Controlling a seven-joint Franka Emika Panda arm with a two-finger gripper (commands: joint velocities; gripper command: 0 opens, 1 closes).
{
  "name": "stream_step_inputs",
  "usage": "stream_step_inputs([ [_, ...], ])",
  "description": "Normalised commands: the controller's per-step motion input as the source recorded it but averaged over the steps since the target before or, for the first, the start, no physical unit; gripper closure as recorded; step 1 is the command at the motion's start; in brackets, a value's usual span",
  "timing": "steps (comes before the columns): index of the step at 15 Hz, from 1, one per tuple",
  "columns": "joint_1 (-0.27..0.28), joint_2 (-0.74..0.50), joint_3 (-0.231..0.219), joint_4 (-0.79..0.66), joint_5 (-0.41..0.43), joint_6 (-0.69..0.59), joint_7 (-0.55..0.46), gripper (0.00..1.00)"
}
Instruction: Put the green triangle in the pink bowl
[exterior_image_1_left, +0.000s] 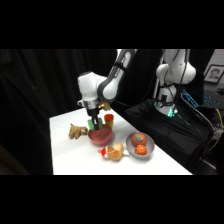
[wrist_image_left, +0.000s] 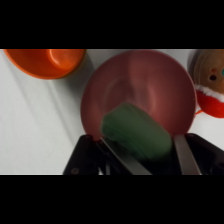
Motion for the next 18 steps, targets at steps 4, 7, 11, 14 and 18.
stream_step_inputs([
  [4, -0.051, 0.16, 0.073, 0.06, 0.148, 0.23, -0.09, 1.0],
  [7, -0.054, -0.01, 0.098, -0.01, 0.127, 0.1, -0.1, 0.67],
  [11, -0.025, -0.18, 0.083, -0.12, 0.102, 0.02, -0.11, 0.35],
  [14, -0.014, -0.22, 0.053, -0.15, 0.092, -0.04, -0.12, 0.09],
  [18, -0.015, -0.21, 0.019, -0.12, 0.079, -0.07, -0.12, 0.0],
])
